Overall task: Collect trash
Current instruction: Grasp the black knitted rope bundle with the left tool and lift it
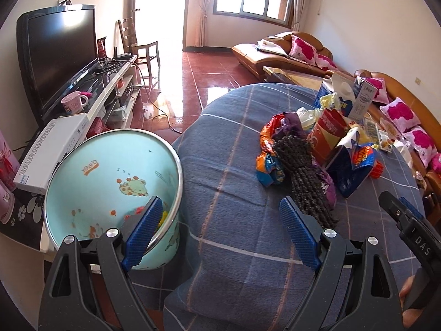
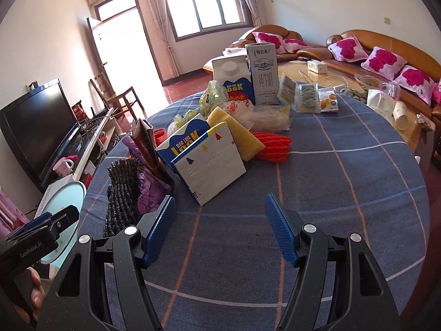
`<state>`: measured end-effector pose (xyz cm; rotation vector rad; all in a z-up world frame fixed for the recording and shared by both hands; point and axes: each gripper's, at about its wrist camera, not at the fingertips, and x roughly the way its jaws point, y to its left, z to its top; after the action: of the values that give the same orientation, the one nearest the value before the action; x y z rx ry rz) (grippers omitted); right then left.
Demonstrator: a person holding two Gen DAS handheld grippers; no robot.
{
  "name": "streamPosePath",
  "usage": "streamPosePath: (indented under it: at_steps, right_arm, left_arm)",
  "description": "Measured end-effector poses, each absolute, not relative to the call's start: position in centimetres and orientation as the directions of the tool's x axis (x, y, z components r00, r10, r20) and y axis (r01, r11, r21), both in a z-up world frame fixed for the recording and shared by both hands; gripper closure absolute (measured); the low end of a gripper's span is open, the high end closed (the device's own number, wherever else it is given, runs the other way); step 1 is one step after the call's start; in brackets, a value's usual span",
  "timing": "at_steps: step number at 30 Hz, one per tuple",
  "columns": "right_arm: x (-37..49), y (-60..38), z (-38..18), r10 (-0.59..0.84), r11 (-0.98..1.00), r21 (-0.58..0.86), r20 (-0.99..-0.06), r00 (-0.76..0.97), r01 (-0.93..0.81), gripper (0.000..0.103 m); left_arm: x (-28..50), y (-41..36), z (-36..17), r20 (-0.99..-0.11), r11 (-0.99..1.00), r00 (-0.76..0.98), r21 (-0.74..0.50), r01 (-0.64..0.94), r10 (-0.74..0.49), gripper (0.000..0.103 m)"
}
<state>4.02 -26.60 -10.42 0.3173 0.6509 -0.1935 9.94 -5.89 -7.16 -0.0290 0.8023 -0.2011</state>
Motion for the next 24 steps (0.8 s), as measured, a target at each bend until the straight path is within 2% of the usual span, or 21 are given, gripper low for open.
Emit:
streamPosePath:
  at_steps: [7,16,18,21,22,24]
  right_arm:
    - [4.0,-27.7,-10.8,-0.072,0.933,0.231,-0.63,0.773,0.275,0.026]
    - [3.9,-29.3,-11.4,-0.084,0.927,0.228,-0.647,0.758,0.297,0.025]
    - [3.8,-29.7,-11.5,-0.086,0.924,0.232,-0.65,0.755,0.305,0.025]
    - [3.8,-30.2,-11.6,-0.084,0.92,0.241,-0.652,0.754,0.31,0.025]
    - [3.7,-30.2,-11.6,-0.083,0.92,0.241,-0.652,0.753,0.31,0.025]
    - [3.8,-30.2,-11.6,-0.084,0.921,0.237,-0.652,0.753,0.308,0.025]
  left_arm:
    - [10.8,-9.7,-7.4,-0.711,0.969,0.663,-0.118,0.215,-0.234,0.018]
    - [12.0,-12.7,-9.7,-0.749,0.964,0.613,-0.14,0.225,-0.251,0.021]
    - [12.2,-13.0,-10.1,-0.757,0.962,0.6,-0.146,0.232,-0.26,0.03]
    - [12.3,-13.3,-10.5,-0.757,0.96,0.597,-0.151,0.236,-0.266,0.035]
    - [12.3,-13.4,-10.6,-0.755,0.958,0.596,-0.155,0.241,-0.273,0.039]
    - [12.5,-13.4,-10.8,-0.758,0.951,0.58,-0.181,0.25,-0.297,0.066]
